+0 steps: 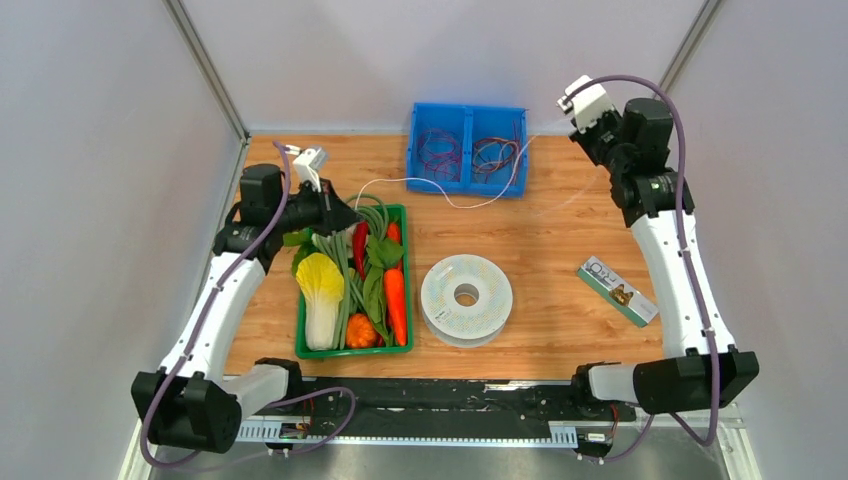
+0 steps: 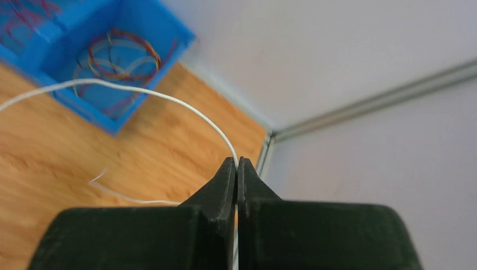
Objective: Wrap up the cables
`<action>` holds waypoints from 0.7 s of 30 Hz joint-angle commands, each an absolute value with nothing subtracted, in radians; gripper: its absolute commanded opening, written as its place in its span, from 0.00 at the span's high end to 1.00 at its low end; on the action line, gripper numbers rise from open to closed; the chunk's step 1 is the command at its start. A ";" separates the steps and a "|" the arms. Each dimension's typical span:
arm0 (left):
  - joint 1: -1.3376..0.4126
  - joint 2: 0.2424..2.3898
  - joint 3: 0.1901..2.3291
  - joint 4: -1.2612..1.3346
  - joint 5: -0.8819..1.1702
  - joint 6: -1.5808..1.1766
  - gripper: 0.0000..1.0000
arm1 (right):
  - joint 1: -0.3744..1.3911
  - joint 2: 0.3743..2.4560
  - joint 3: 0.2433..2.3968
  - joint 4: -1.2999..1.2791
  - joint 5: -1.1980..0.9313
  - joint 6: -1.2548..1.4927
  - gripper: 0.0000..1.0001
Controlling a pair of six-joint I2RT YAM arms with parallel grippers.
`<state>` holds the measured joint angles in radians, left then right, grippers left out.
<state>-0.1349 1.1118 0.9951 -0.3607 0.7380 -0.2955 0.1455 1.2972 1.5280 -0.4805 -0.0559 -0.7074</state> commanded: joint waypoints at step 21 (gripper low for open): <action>0.133 1.201 1.467 -0.724 0.808 0.086 1.00 | -0.224 1.666 1.534 -0.643 -0.049 -0.994 1.00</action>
<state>0.1242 1.1931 1.4334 -0.6861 0.7383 0.0048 -0.2043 1.6066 1.4487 -0.6571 -0.0944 -0.9829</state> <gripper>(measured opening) 0.009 0.010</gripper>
